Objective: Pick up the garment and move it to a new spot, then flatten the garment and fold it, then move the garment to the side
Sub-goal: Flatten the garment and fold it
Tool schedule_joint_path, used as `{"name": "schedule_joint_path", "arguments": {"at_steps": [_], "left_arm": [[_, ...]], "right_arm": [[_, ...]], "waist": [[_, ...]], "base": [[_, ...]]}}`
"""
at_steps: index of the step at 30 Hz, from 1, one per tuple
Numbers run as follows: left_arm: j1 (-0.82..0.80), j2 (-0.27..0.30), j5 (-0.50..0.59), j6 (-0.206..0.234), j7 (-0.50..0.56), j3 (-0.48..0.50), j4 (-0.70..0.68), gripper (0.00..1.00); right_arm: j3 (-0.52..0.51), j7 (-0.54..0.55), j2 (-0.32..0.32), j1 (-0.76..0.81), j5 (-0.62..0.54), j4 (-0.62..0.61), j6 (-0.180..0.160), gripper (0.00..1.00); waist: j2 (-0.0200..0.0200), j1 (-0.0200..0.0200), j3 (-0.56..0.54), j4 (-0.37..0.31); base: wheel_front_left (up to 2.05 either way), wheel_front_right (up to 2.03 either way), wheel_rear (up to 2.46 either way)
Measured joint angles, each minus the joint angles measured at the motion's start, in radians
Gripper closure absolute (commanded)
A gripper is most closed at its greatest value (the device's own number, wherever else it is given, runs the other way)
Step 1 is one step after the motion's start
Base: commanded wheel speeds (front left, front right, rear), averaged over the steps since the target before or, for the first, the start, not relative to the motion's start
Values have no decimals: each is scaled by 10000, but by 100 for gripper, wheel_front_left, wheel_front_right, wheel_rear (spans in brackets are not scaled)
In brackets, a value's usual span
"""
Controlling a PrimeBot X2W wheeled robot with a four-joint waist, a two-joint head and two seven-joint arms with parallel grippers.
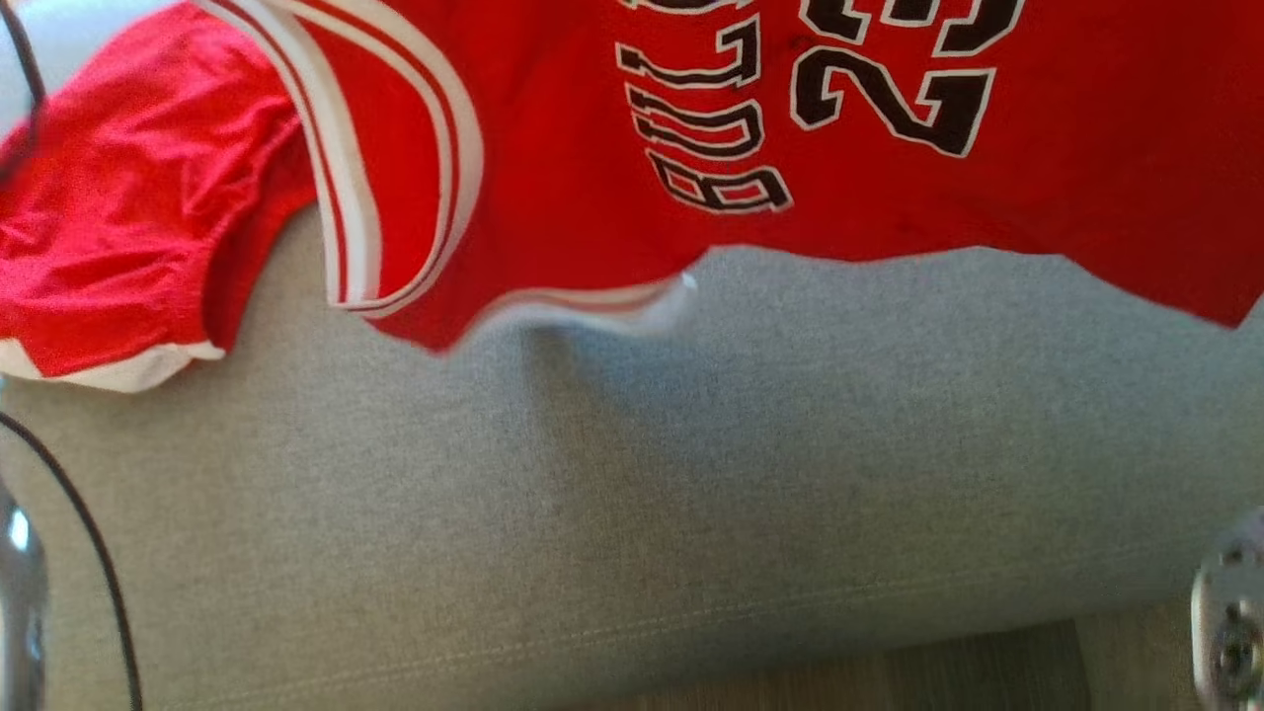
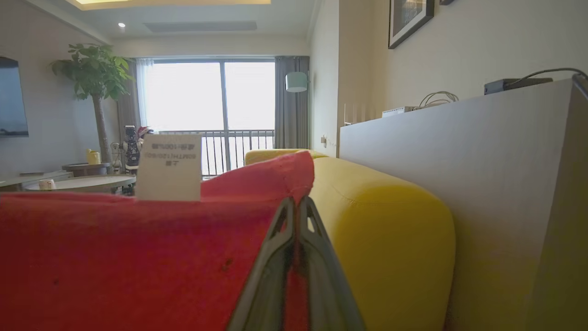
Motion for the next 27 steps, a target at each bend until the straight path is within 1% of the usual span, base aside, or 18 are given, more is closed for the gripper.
{"name": "schedule_joint_path", "arguments": {"at_steps": [1,2,4,6,8,10,11,12,14,15,17,20,22,24,27], "left_arm": [[-378,50,169,-21,35,-128,472,100],[-378,50,169,-21,35,-128,472,100],[-1134,150,637,-123,-25,-328,1425,100],[-1942,238,1231,-242,-433,-523,2382,100],[-2817,245,1902,-412,-1149,-665,3283,100],[-3769,196,2439,-500,-2121,-800,4082,100],[-4661,125,2938,-635,-3149,-920,4656,100],[-4661,125,2938,-635,-3149,-920,4656,100],[-5430,40,3227,-713,-4080,-1055,5060,100],[-5758,-19,3290,-763,-4349,-1097,5221,100],[-6195,-132,3292,-773,-4581,-1116,5333,100],[-6184,-194,3137,-836,-4642,-1093,5062,100],[-5709,-163,2913,-836,-4642,-1041,4621,100],[-4821,-157,2731,-836,-4642,-1085,4144,100],[-3024,-155,2295,-834,-4642,-1051,3452,100]], "right_arm": [[222,-17,2,-359,-184,451,0,100],[222,-17,2,-359,-184,451,0,100],[811,-326,75,-1092,-619,1453,0,100],[1145,-892,403,-1934,-1030,2615,0,100],[1191,-1626,675,-2843,-1532,3777,2,100],[1034,-2566,757,-3753,-2213,4755,2,100],[568,-3544,792,-4594,-2788,5505,2,100],[568,-3544,792,-4594,-2788,5505,2,100],[65,-4460,802,-5302,-3358,6055,2,100],[-171,-4886,809,-5609,-3616,6299,2,100],[-510,-5310,825,-6065,-4054,6661,2,100],[-802,-5519,859,-6272,-4418,7041,2,100],[-815,-5519,888,-6225,-4466,7229,2,100],[-771,-5519,890,-6012,-4410,7214,2,100],[-828,-5519,892,-5355,-4245,7139,2,100]], "waist": [[0,0,175,-10],[0,0,175,-10],[0,0,556,-49],[0,0,984,-119],[0,0,1442,-185],[0,1,1918,-237],[0,2,2375,-267],[0,2,2375,-267],[-1,2,2802,-263],[0,2,3003,-244],[-1,3,3362,-158],[-1,2,3816,79],[-1,3,4061,275],[-1,3,4243,494],[-1,3,4409,783]], "base": [[0,0,0],[0,0,0],[0,0,0],[0,0,0],[0,0,0],[0,0,0],[0,0,0],[0,0,0],[0,0,0],[0,0,0],[0,0,0],[0,0,0],[0,0,0],[0,0,0],[0,0,0]]}}
